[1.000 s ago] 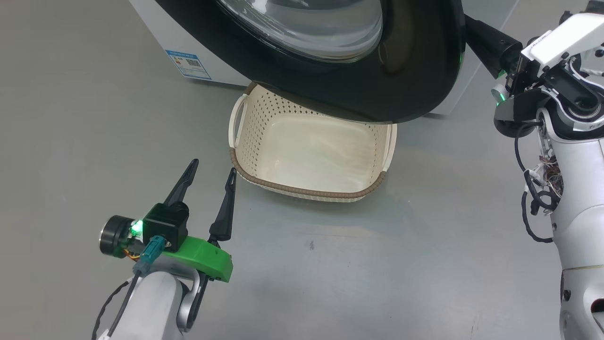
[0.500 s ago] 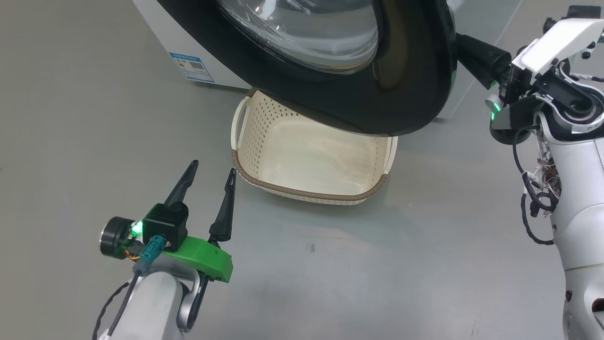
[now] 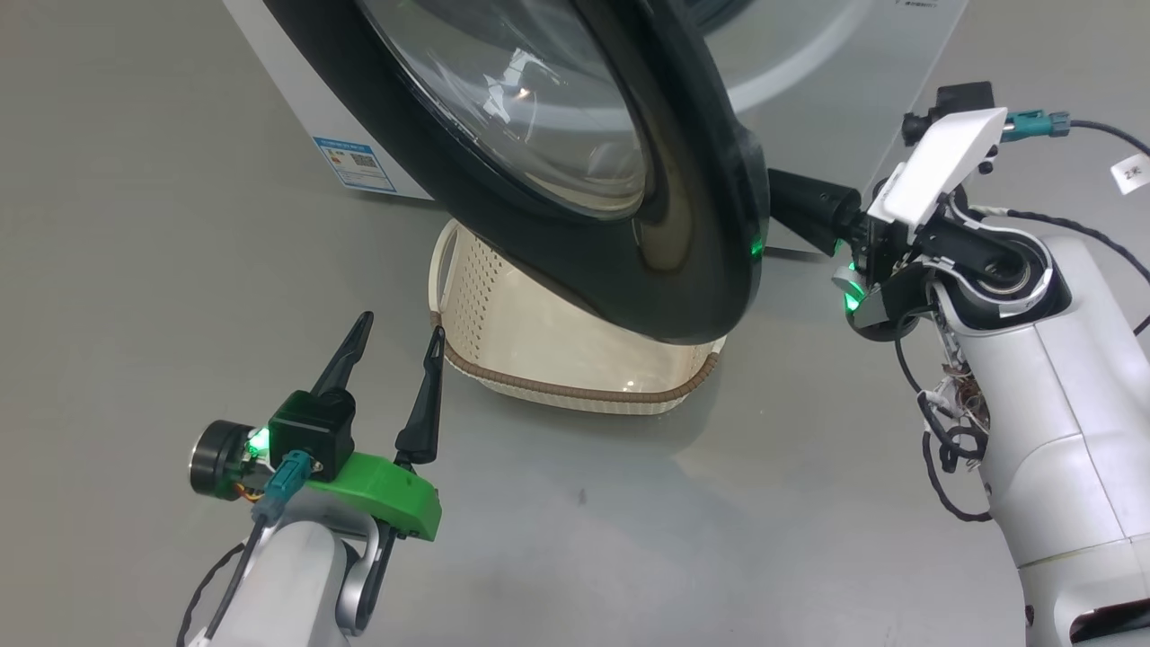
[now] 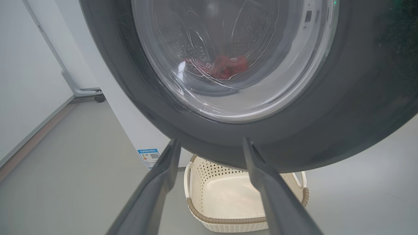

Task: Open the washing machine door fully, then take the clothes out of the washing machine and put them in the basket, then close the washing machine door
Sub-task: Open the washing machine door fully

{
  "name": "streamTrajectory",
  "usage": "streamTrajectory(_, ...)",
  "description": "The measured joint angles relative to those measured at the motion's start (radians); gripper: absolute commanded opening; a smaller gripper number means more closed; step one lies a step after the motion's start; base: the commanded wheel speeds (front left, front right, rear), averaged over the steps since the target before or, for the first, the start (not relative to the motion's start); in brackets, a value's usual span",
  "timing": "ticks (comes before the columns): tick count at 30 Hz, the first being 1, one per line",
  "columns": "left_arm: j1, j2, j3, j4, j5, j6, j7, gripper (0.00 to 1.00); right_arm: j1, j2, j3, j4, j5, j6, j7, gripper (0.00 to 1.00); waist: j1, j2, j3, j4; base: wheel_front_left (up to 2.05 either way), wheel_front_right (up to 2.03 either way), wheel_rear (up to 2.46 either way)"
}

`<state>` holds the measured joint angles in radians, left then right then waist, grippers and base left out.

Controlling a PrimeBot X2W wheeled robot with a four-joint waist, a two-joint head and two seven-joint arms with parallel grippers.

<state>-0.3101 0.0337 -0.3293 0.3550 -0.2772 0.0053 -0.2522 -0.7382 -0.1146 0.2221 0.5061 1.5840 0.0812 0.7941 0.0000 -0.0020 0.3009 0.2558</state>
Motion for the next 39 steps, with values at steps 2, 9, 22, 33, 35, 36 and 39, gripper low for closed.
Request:
streamTrajectory(2, 0.003, 0.000, 0.001, 0.004, 0.000, 0.001, 0.000, 1.00, 0.012, 0.008, 0.016, -0.003, 0.001, 0.006, 0.012, 0.00, 0.0000, 0.0000, -0.010, -0.003, 0.00, 0.00, 0.00)
streamTrajectory(9, 0.026, 0.000, -0.002, 0.025, -0.004, 0.003, 0.000, 1.00, 0.062, 0.034, 0.054, -0.006, 0.019, 0.018, 0.025, 0.00, 0.0000, 0.0000, -0.047, -0.013, 0.00, 0.00, 0.00)
streamTrajectory(22, 0.047, 0.000, -0.013, 0.044, -0.004, 0.002, 0.000, 1.00, 0.140, 0.048, 0.155, -0.017, 0.054, 0.025, 0.038, 0.00, 0.0000, 0.0000, -0.110, -0.014, 0.00, 0.00, 0.00)
streamTrajectory(33, 0.061, 0.001, -0.017, 0.050, -0.003, 0.001, 0.000, 1.00, 0.174, 0.044, 0.268, -0.070, 0.140, 0.031, 0.023, 0.00, 0.0000, 0.0000, -0.138, -0.008, 0.00, 0.00, 0.00)
streamTrajectory(35, 0.061, 0.000, -0.016, 0.051, -0.003, 0.001, 0.000, 1.00, 0.176, 0.045, 0.296, -0.082, 0.159, 0.032, 0.017, 0.00, 0.0000, 0.0000, -0.140, -0.006, 0.00, 0.00, 0.00)
streamTrajectory(36, 0.062, 0.000, -0.014, 0.051, -0.003, 0.001, 0.000, 1.00, 0.176, 0.046, 0.308, -0.087, 0.160, 0.032, 0.012, 0.00, 0.0000, 0.0000, -0.141, -0.005, 0.00, 0.00, 0.00)
streamTrajectory(39, 0.065, 0.001, -0.012, 0.051, -0.003, 0.001, 0.000, 1.00, 0.179, 0.046, 0.338, -0.096, 0.178, 0.032, -0.004, 0.00, 0.0000, 0.0000, -0.144, -0.003, 0.00, 0.00, 0.00)
